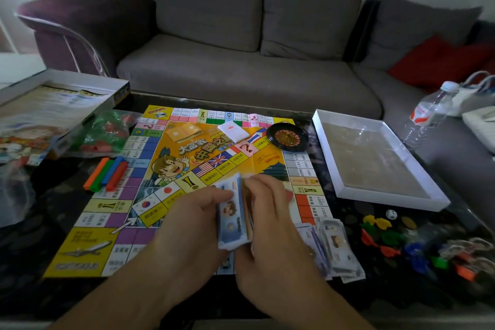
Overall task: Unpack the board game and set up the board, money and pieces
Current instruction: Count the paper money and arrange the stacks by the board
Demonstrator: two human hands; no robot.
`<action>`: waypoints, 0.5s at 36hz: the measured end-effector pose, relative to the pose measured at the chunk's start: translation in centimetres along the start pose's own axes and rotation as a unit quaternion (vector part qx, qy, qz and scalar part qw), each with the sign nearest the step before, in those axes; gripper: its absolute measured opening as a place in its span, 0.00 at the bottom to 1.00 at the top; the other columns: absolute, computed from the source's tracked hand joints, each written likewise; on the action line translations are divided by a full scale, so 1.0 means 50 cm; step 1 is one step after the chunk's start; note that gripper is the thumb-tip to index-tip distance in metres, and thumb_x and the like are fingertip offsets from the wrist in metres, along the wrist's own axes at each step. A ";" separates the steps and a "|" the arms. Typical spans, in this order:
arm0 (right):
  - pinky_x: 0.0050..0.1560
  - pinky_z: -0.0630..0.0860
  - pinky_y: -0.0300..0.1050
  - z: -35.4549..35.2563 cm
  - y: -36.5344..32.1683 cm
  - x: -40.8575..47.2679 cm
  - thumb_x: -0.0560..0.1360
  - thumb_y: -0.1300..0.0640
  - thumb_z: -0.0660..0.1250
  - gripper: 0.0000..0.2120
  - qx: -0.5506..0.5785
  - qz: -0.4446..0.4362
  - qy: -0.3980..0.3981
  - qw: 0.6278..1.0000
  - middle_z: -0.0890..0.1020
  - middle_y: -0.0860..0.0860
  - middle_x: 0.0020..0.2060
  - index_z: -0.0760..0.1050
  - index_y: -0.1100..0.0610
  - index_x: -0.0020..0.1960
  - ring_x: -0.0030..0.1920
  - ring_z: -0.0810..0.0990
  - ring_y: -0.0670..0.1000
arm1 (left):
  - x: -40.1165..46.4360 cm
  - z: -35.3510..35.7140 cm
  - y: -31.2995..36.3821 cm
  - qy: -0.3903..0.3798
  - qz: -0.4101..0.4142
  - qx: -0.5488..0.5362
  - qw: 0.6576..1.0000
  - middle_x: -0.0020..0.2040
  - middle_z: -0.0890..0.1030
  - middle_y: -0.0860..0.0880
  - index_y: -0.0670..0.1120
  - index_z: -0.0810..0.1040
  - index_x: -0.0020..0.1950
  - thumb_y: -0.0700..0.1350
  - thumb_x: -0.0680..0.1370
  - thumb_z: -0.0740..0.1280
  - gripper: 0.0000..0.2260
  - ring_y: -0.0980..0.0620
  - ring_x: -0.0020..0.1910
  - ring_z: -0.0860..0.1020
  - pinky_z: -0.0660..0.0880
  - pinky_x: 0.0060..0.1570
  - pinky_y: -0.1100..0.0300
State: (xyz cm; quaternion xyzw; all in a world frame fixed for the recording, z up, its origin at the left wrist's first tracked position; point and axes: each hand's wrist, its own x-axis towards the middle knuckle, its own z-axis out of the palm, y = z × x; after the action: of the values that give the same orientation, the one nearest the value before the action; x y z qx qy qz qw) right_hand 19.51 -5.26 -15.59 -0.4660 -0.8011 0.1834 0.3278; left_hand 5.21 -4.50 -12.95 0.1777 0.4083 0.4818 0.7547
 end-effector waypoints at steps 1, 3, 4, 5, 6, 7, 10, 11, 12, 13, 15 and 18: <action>0.59 0.67 0.20 0.001 -0.002 -0.002 0.69 0.64 0.71 0.42 0.050 0.017 -0.005 0.999 0.57 0.40 0.75 0.58 0.51 0.80 0.67 0.64 0.29 | 0.002 -0.001 0.000 0.010 0.004 0.012 1.000 0.56 0.82 0.36 0.38 0.78 0.69 0.42 0.79 0.62 0.20 0.38 0.50 0.80 0.78 0.49 0.48; 0.61 0.72 0.26 -0.007 -0.007 -0.003 0.69 0.64 0.69 0.44 0.138 0.047 -0.011 0.989 0.54 0.38 0.77 0.57 0.48 0.80 0.72 0.64 0.31 | 0.010 0.002 0.004 0.025 0.009 0.042 0.999 0.56 0.83 0.36 0.37 0.80 0.66 0.40 0.79 0.62 0.17 0.37 0.50 0.80 0.78 0.47 0.48; 0.63 0.74 0.30 -0.014 -0.009 -0.003 0.69 0.63 0.70 0.44 0.163 0.061 -0.007 0.985 0.55 0.37 0.77 0.57 0.47 0.81 0.73 0.65 0.35 | 0.017 0.003 0.006 0.032 0.013 0.059 0.998 0.54 0.84 0.35 0.37 0.81 0.63 0.38 0.79 0.62 0.15 0.37 0.48 0.82 0.79 0.44 0.49; 0.65 0.75 0.33 -0.023 -0.013 -0.005 0.69 0.59 0.71 0.44 0.177 0.078 -0.004 0.981 0.56 0.37 0.76 0.57 0.45 0.80 0.74 0.66 0.37 | 0.023 0.003 0.007 0.045 0.021 0.078 0.996 0.49 0.86 0.36 0.37 0.82 0.58 0.37 0.80 0.62 0.12 0.39 0.43 0.84 0.80 0.39 0.52; 0.65 0.75 0.37 -0.031 -0.016 -0.005 0.70 0.54 0.71 0.41 0.187 0.101 -0.003 0.977 0.60 0.36 0.74 0.58 0.42 0.79 0.73 0.68 0.37 | 0.029 0.002 0.007 0.061 0.035 0.096 0.993 0.43 0.87 0.38 0.37 0.82 0.54 0.35 0.80 0.62 0.10 0.41 0.37 0.85 0.81 0.35 0.54; 0.65 0.76 0.40 -0.040 -0.022 -0.004 0.70 0.49 0.71 0.38 0.201 0.131 -0.007 0.971 0.64 0.36 0.71 0.60 0.39 0.76 0.70 0.70 0.37 | 0.033 0.002 0.007 0.072 0.049 0.113 0.990 0.41 0.87 0.39 0.38 0.83 0.52 0.35 0.80 0.62 0.09 0.43 0.36 0.86 0.82 0.35 0.53; 0.61 0.80 0.45 -0.049 -0.036 0.000 0.72 0.39 0.70 0.25 0.269 0.211 -0.022 0.939 0.77 0.35 0.61 0.69 0.36 0.67 0.61 0.78 0.38 | 0.022 0.000 0.003 0.066 0.082 0.155 0.982 0.51 0.87 0.38 0.41 0.85 0.55 0.36 0.81 0.65 0.09 0.38 0.50 0.87 0.81 0.55 0.40; 0.58 0.80 0.42 -0.047 -0.038 0.002 0.76 0.40 0.71 0.19 0.274 0.223 -0.026 0.935 0.79 0.35 0.58 0.72 0.37 0.64 0.59 0.80 0.38 | 0.018 -0.005 -0.001 0.063 0.093 0.162 0.980 0.52 0.87 0.38 0.43 0.86 0.55 0.37 0.80 0.66 0.09 0.37 0.52 0.86 0.80 0.58 0.37; 0.54 0.81 0.38 -0.045 -0.041 0.004 0.79 0.43 0.71 0.13 0.270 0.232 -0.024 0.934 0.81 0.35 0.55 0.73 0.37 0.61 0.56 0.81 0.37 | 0.015 -0.006 -0.006 0.062 0.108 0.173 0.977 0.52 0.87 0.39 0.45 0.87 0.54 0.38 0.80 0.67 0.09 0.37 0.53 0.86 0.79 0.60 0.36; 0.50 0.81 0.37 -0.043 -0.042 0.006 0.80 0.47 0.71 0.09 0.263 0.239 -0.019 0.935 0.82 0.35 0.53 0.74 0.38 0.58 0.54 0.82 0.38 | 0.010 -0.003 -0.008 0.063 0.123 0.186 0.973 0.53 0.87 0.41 0.48 0.87 0.53 0.38 0.80 0.68 0.09 0.39 0.54 0.86 0.79 0.60 0.34; 0.47 0.85 0.42 -0.039 -0.040 0.010 0.81 0.54 0.71 0.08 0.261 0.258 -0.001 0.930 0.85 0.40 0.49 0.77 0.42 0.55 0.50 0.86 0.42 | 0.003 0.003 -0.013 0.070 0.153 0.211 0.963 0.53 0.87 0.45 0.53 0.86 0.53 0.39 0.81 0.69 0.11 0.42 0.54 0.85 0.78 0.61 0.34; 0.41 0.86 0.46 -0.046 -0.039 0.012 0.80 0.63 0.72 0.05 0.308 0.282 0.011 0.908 0.86 0.48 0.47 0.80 0.53 0.53 0.46 0.88 0.48 | 0.005 0.002 -0.015 0.074 0.192 0.217 0.954 0.52 0.88 0.49 0.58 0.83 0.58 0.38 0.81 0.70 0.14 0.45 0.51 0.87 0.81 0.58 0.38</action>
State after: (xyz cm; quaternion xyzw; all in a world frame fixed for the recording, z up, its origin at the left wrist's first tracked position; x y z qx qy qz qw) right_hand 19.68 -5.74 -12.57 -0.5504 -0.5361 0.5009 0.3984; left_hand 5.76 -4.63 -13.51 0.3763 0.5155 0.5292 0.5592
